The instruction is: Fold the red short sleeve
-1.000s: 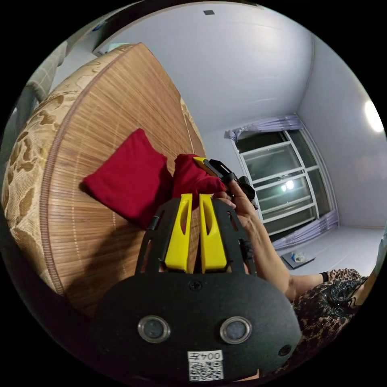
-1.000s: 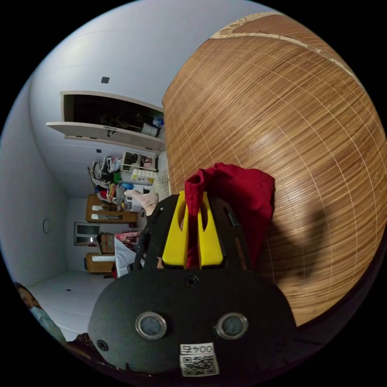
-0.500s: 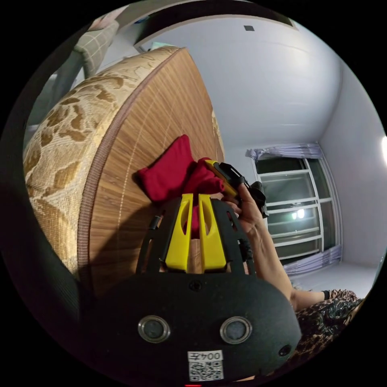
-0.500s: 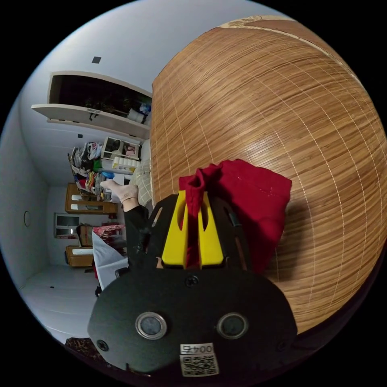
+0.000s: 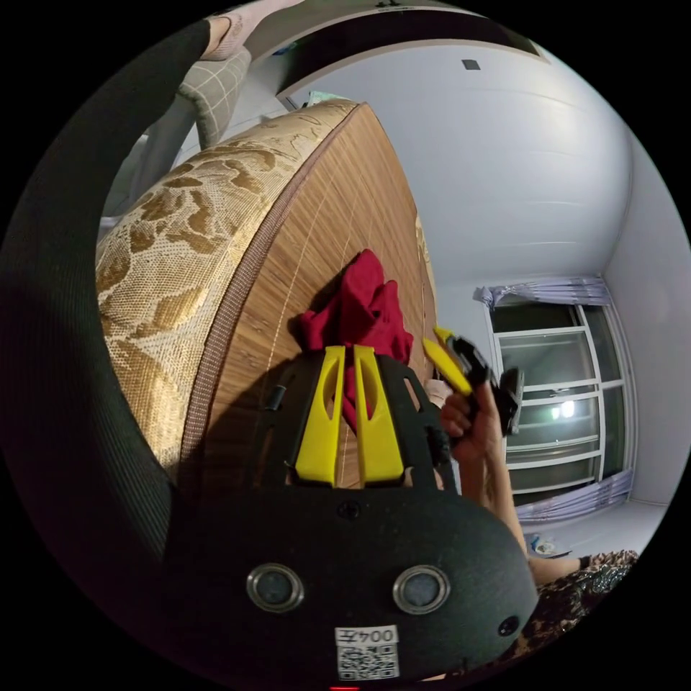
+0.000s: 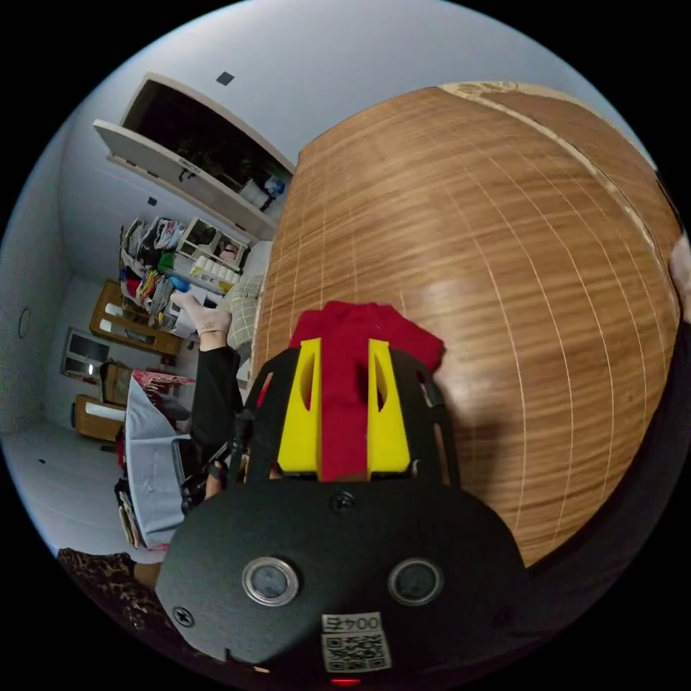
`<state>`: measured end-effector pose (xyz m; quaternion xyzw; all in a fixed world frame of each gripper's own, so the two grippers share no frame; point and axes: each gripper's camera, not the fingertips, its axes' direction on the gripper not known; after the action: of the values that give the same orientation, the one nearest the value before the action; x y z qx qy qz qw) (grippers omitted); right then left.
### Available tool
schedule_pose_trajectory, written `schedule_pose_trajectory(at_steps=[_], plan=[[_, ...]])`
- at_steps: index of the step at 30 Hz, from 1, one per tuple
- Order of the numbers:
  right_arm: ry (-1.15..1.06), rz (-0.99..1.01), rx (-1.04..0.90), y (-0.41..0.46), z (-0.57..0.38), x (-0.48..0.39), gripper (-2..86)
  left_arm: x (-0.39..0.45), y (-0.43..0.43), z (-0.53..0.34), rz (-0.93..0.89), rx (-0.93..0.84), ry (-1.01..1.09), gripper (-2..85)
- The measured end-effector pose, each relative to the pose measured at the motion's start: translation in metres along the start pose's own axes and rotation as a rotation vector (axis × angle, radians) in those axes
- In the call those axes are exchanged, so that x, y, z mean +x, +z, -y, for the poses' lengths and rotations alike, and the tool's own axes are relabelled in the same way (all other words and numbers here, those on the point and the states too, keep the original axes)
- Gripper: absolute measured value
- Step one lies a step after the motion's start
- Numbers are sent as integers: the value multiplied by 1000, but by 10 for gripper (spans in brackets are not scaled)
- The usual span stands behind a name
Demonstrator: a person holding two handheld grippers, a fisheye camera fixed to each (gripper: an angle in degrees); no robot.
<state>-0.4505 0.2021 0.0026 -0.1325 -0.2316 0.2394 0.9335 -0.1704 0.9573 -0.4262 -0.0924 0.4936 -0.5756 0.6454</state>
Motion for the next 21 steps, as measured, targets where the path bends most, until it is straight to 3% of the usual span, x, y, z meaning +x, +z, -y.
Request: schedule_pose_trajectory(at_steps=[8, 12, 14, 21], plan=[[237, 224, -106, 29, -108, 53, 117, 12, 2, -26, -4, 8, 7, 23], [244, 270, -112, 41, -126, 53, 101, 23, 7, -43, -2, 5, 29, 23], [194, 260, -167, 50, -133, 48, 58, 31, 11, -56, 8, 4, 40, 22], [96, 96, -154, 34, -163, 49, 46, 67, 22, -112, -8, 5, 75, 13]])
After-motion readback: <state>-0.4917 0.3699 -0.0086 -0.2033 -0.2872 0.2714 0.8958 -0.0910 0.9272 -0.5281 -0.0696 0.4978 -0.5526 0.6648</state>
